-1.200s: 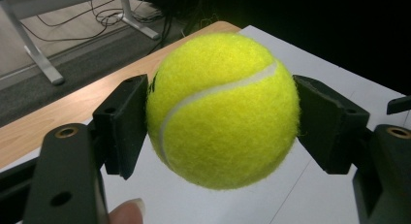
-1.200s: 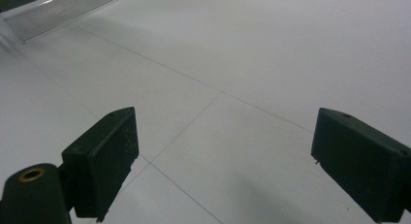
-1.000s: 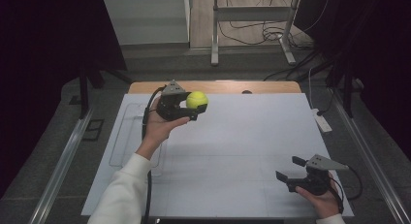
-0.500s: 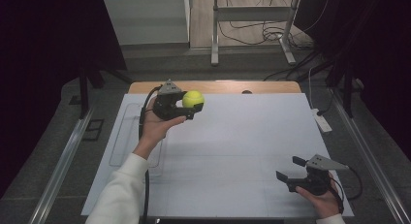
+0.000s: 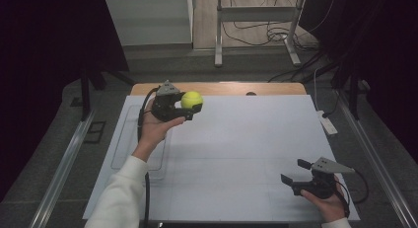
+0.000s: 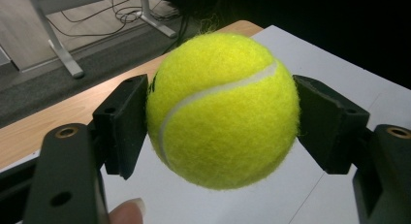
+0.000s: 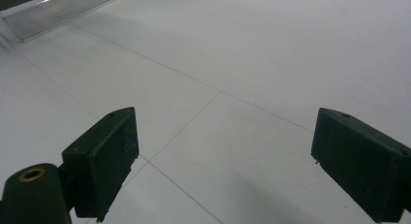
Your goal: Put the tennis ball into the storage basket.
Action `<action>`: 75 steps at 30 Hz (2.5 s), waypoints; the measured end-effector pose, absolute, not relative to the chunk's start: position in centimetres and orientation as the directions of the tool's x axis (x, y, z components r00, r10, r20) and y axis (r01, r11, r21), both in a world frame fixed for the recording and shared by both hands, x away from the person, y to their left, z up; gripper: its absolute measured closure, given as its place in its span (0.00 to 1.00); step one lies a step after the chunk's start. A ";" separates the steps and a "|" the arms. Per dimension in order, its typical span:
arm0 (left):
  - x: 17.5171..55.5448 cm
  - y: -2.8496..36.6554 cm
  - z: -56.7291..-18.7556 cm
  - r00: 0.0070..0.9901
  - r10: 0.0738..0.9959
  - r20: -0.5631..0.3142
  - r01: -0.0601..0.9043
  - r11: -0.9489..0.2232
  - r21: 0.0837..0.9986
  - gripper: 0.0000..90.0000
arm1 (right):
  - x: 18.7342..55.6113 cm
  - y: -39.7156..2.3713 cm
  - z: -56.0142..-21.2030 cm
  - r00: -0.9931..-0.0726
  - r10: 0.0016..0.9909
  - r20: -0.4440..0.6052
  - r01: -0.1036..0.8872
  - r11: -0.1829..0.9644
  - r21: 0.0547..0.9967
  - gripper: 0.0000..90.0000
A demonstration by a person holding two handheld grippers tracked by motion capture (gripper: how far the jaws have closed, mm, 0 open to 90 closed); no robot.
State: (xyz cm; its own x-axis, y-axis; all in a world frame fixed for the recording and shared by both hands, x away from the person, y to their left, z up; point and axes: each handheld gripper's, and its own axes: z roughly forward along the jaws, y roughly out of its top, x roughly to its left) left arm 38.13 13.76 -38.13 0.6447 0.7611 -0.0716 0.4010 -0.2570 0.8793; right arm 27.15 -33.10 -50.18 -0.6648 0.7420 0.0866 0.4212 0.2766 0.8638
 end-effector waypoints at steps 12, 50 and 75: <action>38.3 14.8 -38.2 0.624 0.778 -0.073 0.409 -0.246 0.879 0.29 | 27.1 -33.1 -50.2 -0.666 0.741 0.088 0.420 0.275 0.865 0.11; 39.1 19.4 -38.9 0.507 0.859 -0.075 0.460 -0.196 0.866 0.29 | 27.2 -33.0 -50.2 -0.662 0.744 0.087 0.422 0.275 0.864 0.11; 39.3 22.4 -39.9 0.426 0.902 -0.075 0.495 -0.163 0.854 0.29 | 27.2 -33.0 -50.2 -0.661 0.745 0.086 0.423 0.275 0.864 0.11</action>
